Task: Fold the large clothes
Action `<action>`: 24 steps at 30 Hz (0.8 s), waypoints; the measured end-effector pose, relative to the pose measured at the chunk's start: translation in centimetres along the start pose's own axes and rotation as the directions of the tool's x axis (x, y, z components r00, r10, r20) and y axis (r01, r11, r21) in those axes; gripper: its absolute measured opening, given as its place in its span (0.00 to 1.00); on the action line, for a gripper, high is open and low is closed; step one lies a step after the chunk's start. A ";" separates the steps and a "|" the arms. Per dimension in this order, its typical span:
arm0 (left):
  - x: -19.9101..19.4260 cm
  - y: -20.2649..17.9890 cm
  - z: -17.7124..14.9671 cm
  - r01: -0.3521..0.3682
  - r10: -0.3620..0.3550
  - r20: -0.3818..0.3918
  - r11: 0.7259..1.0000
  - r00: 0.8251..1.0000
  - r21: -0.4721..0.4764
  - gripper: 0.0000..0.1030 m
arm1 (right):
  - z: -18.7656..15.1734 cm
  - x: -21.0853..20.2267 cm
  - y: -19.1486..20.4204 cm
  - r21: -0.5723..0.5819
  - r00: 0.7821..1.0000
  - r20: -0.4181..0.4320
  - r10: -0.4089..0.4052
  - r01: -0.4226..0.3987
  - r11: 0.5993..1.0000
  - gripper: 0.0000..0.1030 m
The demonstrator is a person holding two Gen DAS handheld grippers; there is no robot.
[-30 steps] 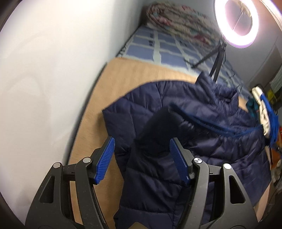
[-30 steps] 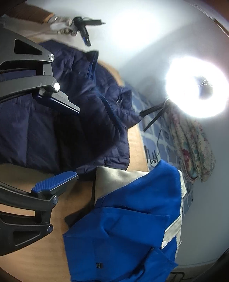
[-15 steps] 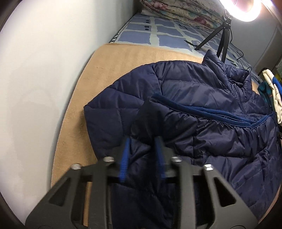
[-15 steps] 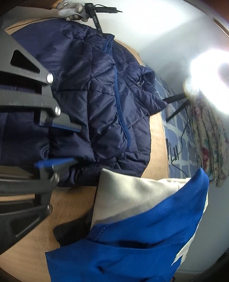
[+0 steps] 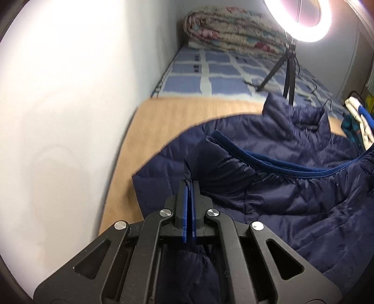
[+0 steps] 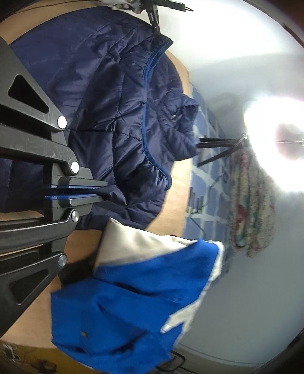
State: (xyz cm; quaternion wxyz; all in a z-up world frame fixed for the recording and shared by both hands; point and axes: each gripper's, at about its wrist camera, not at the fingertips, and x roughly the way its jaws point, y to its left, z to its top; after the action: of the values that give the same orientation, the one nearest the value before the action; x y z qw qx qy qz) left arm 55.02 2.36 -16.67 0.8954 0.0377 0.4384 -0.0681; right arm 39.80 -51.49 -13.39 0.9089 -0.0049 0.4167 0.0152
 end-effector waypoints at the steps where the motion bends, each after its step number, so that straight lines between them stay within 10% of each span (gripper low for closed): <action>1: -0.3 0.0 0.8 -0.001 0.001 0.015 1.000 1.000 -0.005 0.00 | 0.4 -0.3 -0.1 -0.003 1.000 0.013 -0.011 0.011 1.000 0.00; 13: 3.6 -2.0 9.2 -0.067 0.069 0.093 0.997 0.993 -0.026 0.00 | 6.9 2.9 -0.3 -0.033 0.980 0.094 -0.177 0.181 0.983 0.00; 24: 11.9 -3.3 10.5 -0.146 0.147 0.047 0.989 0.988 -0.028 0.00 | 8.3 10.9 -0.9 -0.116 0.935 0.046 -0.351 0.354 0.928 0.00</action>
State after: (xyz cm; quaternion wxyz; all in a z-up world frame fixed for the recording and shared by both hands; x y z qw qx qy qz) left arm 69.91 -3.31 -19.71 0.9088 0.0573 0.4134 0.0025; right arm 53.22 -51.94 -16.22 0.8999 -0.1353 0.3962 -0.1226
